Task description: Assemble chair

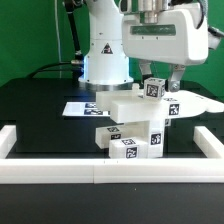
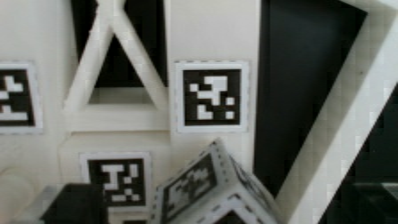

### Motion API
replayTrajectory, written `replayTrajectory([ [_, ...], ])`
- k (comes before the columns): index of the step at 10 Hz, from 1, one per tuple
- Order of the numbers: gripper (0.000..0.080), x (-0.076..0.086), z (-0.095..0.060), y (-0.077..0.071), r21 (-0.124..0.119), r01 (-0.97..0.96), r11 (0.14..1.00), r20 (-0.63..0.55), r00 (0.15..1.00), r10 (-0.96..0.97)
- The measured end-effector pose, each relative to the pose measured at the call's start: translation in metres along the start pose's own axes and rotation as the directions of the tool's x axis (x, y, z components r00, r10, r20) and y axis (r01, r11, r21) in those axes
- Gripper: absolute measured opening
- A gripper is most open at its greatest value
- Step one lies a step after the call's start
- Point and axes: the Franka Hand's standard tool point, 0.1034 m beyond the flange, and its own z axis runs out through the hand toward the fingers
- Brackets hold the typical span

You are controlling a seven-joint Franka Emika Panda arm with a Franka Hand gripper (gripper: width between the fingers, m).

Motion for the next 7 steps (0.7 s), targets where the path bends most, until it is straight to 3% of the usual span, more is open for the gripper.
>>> replayTrajectory([
  [4, 0.0649, 0.0016, 0.0002, 0.0009, -0.002, 0.333, 0.943, -0.001, 0.943, -0.333],
  [6, 0.0649, 0.0052, -0.0012, 0.0013, -0.038, 0.515, 0.856, -0.016, 0.857, -0.516],
  [7, 0.0649, 0.0071, -0.0018, 0.0011, -0.040, 0.595, 0.803, -0.014, 0.803, -0.596],
])
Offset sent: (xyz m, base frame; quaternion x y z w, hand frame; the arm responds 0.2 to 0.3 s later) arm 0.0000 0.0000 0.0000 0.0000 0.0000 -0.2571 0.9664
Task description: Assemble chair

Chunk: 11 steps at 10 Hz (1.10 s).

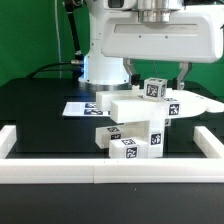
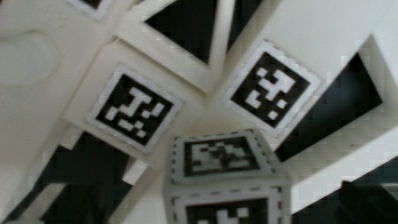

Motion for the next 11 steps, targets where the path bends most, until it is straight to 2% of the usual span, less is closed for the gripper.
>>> replayTrajectory([
  [2, 0.0649, 0.0010, -0.0001, 0.0008, 0.000, 0.080, 0.997, -0.002, 0.997, -0.080],
  [4, 0.0391, 0.0010, -0.0001, 0.0009, 0.001, 0.076, 0.997, -0.002, 0.997, -0.076],
  [5, 0.0391, 0.0011, -0.0002, 0.0008, 0.001, 0.070, 0.998, -0.002, 0.998, -0.070],
  [6, 0.0286, 0.0012, -0.0002, 0.0008, 0.002, 0.053, 0.999, -0.003, 0.999, -0.053],
  [7, 0.0286, 0.0012, -0.0002, 0.0008, 0.002, 0.052, 0.999, -0.003, 0.999, -0.052],
  [11, 0.0286, 0.0010, -0.0002, 0.0004, 0.003, -0.190, 0.982, -0.001, 0.982, 0.190],
])
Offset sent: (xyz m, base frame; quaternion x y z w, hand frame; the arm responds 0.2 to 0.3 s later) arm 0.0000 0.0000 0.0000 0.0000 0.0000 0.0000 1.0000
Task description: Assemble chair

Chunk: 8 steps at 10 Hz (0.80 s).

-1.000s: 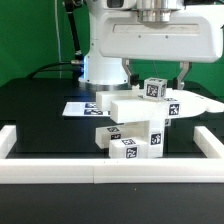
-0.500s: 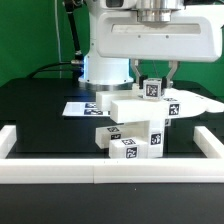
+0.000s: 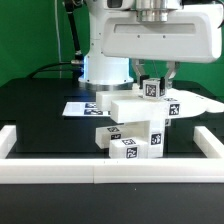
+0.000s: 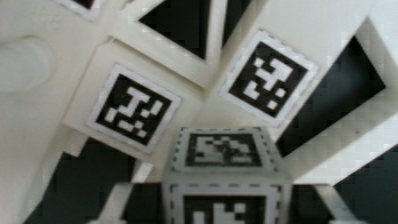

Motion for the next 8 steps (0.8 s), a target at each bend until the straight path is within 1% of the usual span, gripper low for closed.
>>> replayTrajectory([
  [2, 0.0287, -0.0006, 0.0000, -0.0006, 0.001, -0.171, 0.985, 0.001, 0.985, 0.171],
  [3, 0.0287, -0.0007, 0.0001, -0.0007, 0.002, -0.213, 0.977, 0.002, 0.977, 0.213],
  [6, 0.0288, -0.0013, 0.0001, -0.0013, 0.002, -0.396, 0.918, 0.003, 0.918, 0.396],
  [8, 0.0288, -0.0025, 0.0001, -0.0024, 0.005, -0.526, 0.851, 0.010, 0.851, 0.526],
])
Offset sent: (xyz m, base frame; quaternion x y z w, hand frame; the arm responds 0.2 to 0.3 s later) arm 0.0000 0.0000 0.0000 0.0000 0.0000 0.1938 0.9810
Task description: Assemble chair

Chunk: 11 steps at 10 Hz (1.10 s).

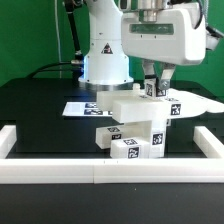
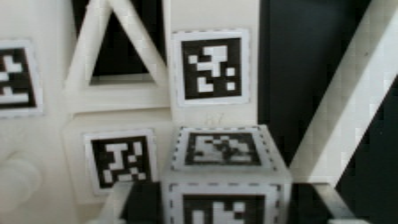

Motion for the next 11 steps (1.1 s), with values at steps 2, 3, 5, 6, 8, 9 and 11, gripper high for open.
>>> replayTrajectory([
  [2, 0.0288, -0.0009, 0.0001, -0.0002, 0.001, -0.113, 0.994, 0.003, 0.994, 0.113],
  [3, 0.0288, -0.0015, 0.0001, -0.0003, 0.001, -0.181, 0.984, 0.004, 0.984, 0.181],
  [5, 0.0288, -0.0033, 0.0002, -0.0008, 0.002, -0.283, 0.959, 0.013, 0.959, 0.283],
  [6, 0.0288, -0.0041, 0.0002, -0.0010, 0.001, -0.350, 0.937, 0.014, 0.937, 0.350],
  [8, 0.0288, -0.0058, 0.0003, -0.0014, -0.001, -0.460, 0.888, 0.023, 0.888, 0.460],
  [9, 0.0288, -0.0062, 0.0004, -0.0015, -0.001, -0.485, 0.875, 0.023, 0.874, 0.485],
  [11, 0.0288, -0.0085, 0.0005, -0.0022, -0.006, -0.605, 0.796, 0.033, 0.796, 0.605],
])
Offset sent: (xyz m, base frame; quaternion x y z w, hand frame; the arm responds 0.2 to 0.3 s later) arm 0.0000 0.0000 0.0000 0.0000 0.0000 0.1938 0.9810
